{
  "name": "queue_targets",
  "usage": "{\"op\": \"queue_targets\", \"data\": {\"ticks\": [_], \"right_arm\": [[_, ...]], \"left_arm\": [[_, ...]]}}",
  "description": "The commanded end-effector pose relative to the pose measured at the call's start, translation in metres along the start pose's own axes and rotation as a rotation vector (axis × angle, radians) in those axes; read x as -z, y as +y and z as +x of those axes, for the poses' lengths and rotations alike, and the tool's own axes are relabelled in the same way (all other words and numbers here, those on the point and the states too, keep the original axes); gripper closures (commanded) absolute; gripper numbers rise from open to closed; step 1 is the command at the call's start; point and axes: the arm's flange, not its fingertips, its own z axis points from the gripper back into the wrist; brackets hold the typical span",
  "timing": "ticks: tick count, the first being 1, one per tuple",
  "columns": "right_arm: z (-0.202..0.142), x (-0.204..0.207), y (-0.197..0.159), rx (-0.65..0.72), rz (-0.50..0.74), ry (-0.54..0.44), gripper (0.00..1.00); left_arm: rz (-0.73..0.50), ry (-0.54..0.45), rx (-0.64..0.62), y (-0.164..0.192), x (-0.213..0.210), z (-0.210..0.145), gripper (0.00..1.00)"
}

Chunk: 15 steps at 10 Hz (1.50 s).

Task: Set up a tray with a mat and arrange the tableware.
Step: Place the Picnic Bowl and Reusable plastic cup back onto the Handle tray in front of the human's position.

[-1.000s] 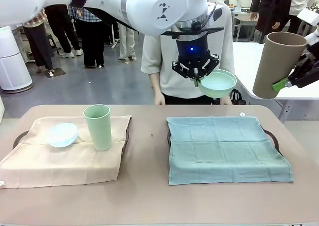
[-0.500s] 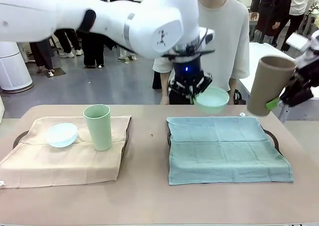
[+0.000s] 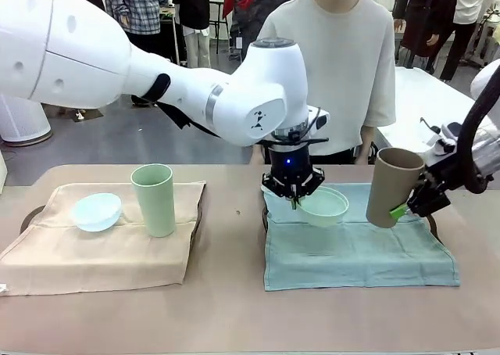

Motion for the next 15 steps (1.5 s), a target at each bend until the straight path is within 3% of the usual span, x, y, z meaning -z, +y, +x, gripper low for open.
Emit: {"op": "queue_targets", "data": {"ticks": [1,2,5,11,15], "right_arm": [[0.009,-0.006,-0.003,0.009,-0.042,0.004,0.2],[0.0,0.0,0.0,0.0,0.0,0.0,0.2],[0.0,0.0,0.0,0.0,0.0,0.0,0.2],[-0.016,0.024,-0.006,-0.165,-0.072,0.043,0.19],[-0.031,0.035,-0.018,-0.137,-0.057,0.03,0.19]], "left_arm": [[-0.022,-0.056,0.038,0.001,-0.006,-0.001,0.96],[0.0,0.0,0.0,0.0,0.0,0.0,0.96],[0.0,0.0,0.0,0.0,0.0,0.0,0.96],[0.032,-0.149,0.083,-0.004,0.035,0.013,0.96],[0.018,-0.165,0.074,0.003,0.051,0.023,0.96]]}}
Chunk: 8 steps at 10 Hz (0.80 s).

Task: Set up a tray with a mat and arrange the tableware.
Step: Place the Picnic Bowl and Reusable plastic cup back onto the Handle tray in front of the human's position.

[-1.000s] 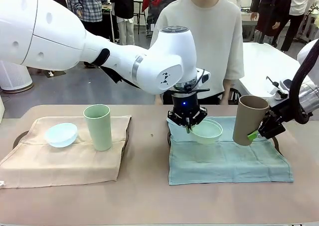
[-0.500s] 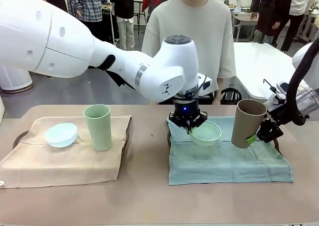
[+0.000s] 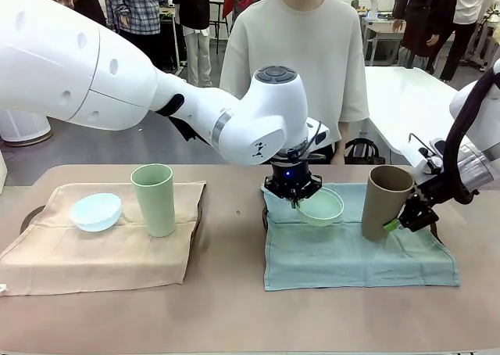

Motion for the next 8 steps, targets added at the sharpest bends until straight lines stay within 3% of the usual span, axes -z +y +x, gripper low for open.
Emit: {"op": "queue_targets", "data": {"ticks": [1,6,7,8], "right_arm": [[-0.008,0.011,-0.008,-0.006,-0.019,-0.021,0.19],[-0.015,0.015,-0.013,0.029,-0.001,-0.034,0.19],[-0.015,0.015,-0.013,0.037,0.008,-0.042,0.0],[-0.014,0.014,-0.012,0.056,0.007,-0.008,0.0]], "left_arm": [[-0.004,-0.025,-0.013,0.0,0.013,0.002,0.96],[-0.018,0.024,-0.044,0.001,0.027,0.004,0.96],[-0.018,0.031,-0.049,0.001,0.027,0.004,0.37],[-0.018,0.035,-0.054,0.001,0.024,0.003,0.37]]}}
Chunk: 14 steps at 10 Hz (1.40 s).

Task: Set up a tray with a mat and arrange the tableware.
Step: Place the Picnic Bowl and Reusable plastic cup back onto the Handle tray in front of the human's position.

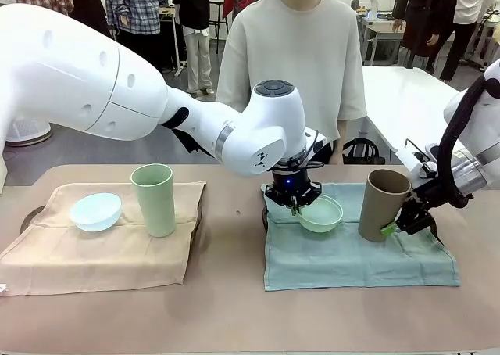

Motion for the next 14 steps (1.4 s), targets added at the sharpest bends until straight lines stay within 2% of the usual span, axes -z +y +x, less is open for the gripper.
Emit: {"op": "queue_targets", "data": {"ticks": [1,2,3,5,6,7,8,10,11,12,14], "right_arm": [[0.0,-0.001,-0.005,0.073,-0.015,0.066,0.0],[0.0,-0.009,-0.005,0.116,-0.024,0.136,0.0],[0.001,-0.02,-0.006,0.125,-0.016,0.15,0.0],[-0.001,-0.047,-0.002,0.199,-0.037,0.184,0.0],[0.0,-0.061,0.0,0.26,-0.053,0.21,0.0],[0.013,-0.076,0.004,0.322,-0.081,0.207,0.0],[0.032,-0.091,0.012,0.394,-0.126,0.254,0.0],[0.079,-0.12,0.023,0.655,-0.227,0.367,0.0],[0.099,-0.125,0.029,0.739,-0.32,0.412,0.0],[0.114,-0.127,0.036,0.768,-0.355,0.444,0.0],[0.143,-0.126,0.048,0.92,-0.391,0.624,0.0]], "left_arm": [[0.005,0.012,-0.02,-0.002,-0.007,0.0,0.0],[0.009,0.012,-0.018,-0.002,-0.012,-0.002,0.36],[0.011,0.006,-0.002,0.0,-0.018,-0.003,0.0],[0.01,0.006,0.008,0.004,-0.028,-0.006,0.0],[0.01,0.002,0.004,0.005,-0.034,-0.009,0.38],[0.022,0.007,0.018,0.007,-0.042,-0.01,0.29],[0.032,0.016,0.039,0.006,-0.053,-0.013,0.2],[0.073,0.041,0.109,0.008,-0.086,-0.02,0.2],[0.104,0.042,0.143,0.011,-0.107,-0.022,0.2],[0.128,0.023,0.163,0.014,-0.129,-0.025,0.2],[0.192,-0.016,0.196,0.029,-0.177,-0.033,0.2]]}}
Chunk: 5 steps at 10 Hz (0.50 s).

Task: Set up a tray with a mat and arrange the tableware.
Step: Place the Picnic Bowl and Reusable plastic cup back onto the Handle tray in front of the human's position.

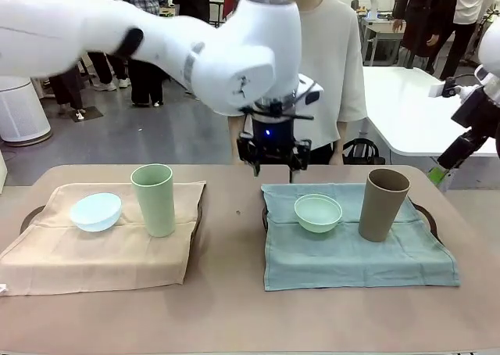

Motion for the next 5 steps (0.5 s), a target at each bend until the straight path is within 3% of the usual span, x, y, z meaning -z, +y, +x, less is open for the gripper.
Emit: {"op": "queue_targets", "data": {"ticks": [1,3,5], "right_arm": [[0.009,-0.008,0.034,0.117,0.023,0.158,0.0],[0.018,-0.034,0.074,0.113,-0.004,0.162,0.0],[0.017,-0.073,0.111,0.065,-0.036,0.084,0.0]], "left_arm": [[0.056,-0.055,0.006,0.029,-0.034,-0.019,0.2],[0.086,-0.085,-0.037,0.047,-0.068,-0.024,0.2],[0.142,-0.083,-0.082,0.056,-0.084,-0.028,0.2]]}}
